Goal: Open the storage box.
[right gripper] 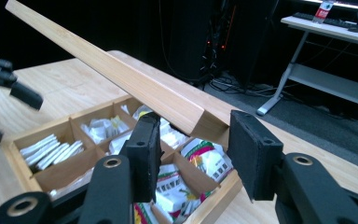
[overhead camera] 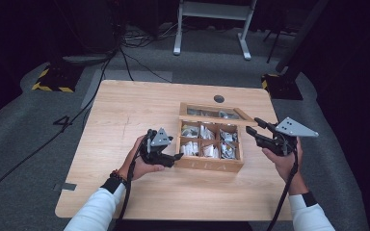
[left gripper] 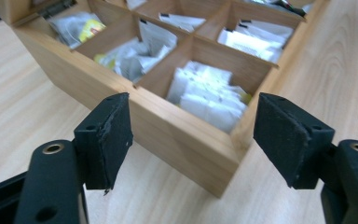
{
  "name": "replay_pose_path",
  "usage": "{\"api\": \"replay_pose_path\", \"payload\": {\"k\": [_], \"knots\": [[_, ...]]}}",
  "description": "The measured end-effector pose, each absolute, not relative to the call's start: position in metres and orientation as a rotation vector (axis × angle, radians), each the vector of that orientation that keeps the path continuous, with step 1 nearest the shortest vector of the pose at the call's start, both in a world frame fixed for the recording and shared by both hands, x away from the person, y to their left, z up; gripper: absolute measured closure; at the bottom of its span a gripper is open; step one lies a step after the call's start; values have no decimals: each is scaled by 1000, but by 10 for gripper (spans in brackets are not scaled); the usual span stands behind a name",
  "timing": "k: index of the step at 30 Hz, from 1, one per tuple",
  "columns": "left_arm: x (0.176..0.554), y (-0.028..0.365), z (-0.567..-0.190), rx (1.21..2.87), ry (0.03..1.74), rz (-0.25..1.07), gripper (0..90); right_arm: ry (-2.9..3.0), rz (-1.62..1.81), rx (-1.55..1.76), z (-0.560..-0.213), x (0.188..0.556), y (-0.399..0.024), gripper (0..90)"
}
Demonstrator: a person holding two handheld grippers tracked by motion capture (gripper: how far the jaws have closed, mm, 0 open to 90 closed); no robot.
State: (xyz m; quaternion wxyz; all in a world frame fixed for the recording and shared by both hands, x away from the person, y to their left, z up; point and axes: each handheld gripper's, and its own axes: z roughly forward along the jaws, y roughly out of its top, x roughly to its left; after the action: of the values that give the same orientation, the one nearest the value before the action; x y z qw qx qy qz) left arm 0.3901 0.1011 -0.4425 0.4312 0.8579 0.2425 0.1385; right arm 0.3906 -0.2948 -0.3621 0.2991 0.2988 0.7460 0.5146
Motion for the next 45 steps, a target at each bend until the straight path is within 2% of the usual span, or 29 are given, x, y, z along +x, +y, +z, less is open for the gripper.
{"api": "replay_pose_path", "payload": {"k": [4, 29, 45], "knots": [[387, 103, -448, 2167, 601, 323, 250, 1968, 1359, 792, -358, 397, -294, 564], [372, 113, -484, 2341, 595, 270, 245, 1905, 1385, 816, -333, 427, -293, 595], [366, 120, -497, 2365, 618, 216, 234, 1875, 1398, 828, -323, 448, -295, 640]]}}
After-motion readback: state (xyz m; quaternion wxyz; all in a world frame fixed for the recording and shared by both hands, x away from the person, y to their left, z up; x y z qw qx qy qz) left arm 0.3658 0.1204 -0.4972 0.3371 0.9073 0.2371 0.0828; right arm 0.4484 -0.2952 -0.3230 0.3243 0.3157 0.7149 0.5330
